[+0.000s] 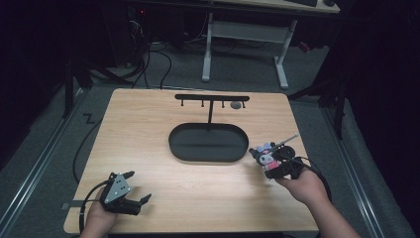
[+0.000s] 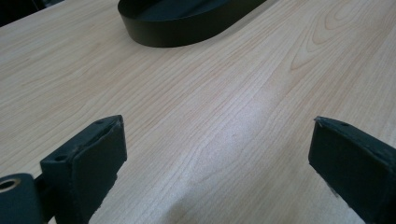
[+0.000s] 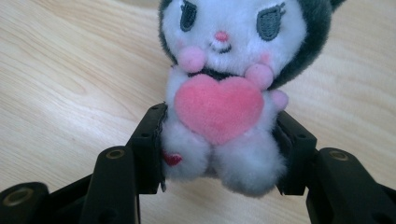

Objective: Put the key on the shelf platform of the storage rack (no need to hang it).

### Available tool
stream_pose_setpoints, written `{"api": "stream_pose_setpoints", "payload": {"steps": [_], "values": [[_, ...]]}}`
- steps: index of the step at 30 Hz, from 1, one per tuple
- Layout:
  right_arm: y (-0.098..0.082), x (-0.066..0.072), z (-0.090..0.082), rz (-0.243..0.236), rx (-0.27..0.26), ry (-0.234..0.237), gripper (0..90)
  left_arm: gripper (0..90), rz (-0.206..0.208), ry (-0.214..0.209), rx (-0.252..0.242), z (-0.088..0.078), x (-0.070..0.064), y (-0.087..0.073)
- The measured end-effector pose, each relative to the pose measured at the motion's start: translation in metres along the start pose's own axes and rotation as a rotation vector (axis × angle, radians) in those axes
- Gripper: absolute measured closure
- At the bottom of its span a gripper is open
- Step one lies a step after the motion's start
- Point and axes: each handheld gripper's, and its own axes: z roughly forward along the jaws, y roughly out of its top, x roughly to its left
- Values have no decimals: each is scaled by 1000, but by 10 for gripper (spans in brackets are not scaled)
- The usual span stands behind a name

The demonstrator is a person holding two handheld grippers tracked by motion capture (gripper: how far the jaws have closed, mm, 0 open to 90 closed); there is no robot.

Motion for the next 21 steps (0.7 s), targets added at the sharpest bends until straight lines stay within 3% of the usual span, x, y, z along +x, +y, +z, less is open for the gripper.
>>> {"api": "stream_pose_setpoints", "payload": {"steps": [6,11,21], "values": [[13,10,-1,-29,-19,1,469,43,2,9,-6,-10,-5,-3],[24,20,-3,-51,-27,9,469,36,2,11,-2,-10,-3,-3],[43,23,-1,-62,-33,18,469,36,-5,17,-3,-10,-1,-4]]}}
